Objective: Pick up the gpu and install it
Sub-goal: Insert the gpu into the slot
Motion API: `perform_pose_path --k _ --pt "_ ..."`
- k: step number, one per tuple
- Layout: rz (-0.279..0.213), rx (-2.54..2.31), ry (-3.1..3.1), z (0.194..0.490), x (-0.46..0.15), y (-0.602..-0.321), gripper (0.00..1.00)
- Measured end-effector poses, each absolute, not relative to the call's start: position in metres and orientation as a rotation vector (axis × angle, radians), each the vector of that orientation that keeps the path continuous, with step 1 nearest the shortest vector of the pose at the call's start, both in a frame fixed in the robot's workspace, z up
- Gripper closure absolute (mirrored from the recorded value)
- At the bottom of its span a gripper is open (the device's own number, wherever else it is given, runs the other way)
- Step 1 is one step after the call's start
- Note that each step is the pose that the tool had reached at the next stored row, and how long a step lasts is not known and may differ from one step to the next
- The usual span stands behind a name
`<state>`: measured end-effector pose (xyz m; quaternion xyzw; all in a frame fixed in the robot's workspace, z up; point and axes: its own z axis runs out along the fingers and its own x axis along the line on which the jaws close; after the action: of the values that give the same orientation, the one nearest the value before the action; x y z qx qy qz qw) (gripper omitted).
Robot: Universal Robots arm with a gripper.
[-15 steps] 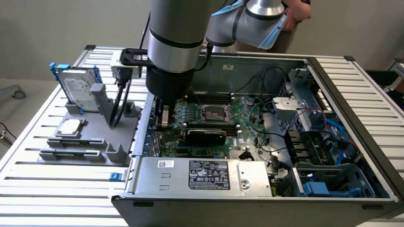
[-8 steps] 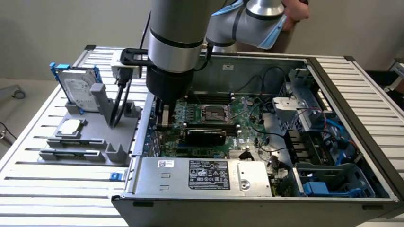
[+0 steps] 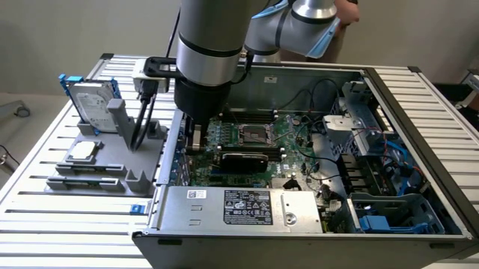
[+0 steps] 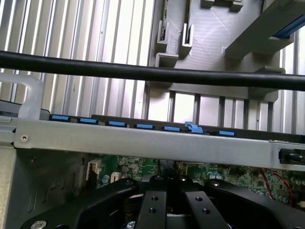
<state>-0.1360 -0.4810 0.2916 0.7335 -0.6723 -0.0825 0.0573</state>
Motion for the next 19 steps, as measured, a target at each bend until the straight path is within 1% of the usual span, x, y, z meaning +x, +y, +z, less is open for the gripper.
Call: perform_pose_path --k 19 --pt "-0.245 2.214 -2.054 0.2916 -0.1361 -0.4811 0.89"
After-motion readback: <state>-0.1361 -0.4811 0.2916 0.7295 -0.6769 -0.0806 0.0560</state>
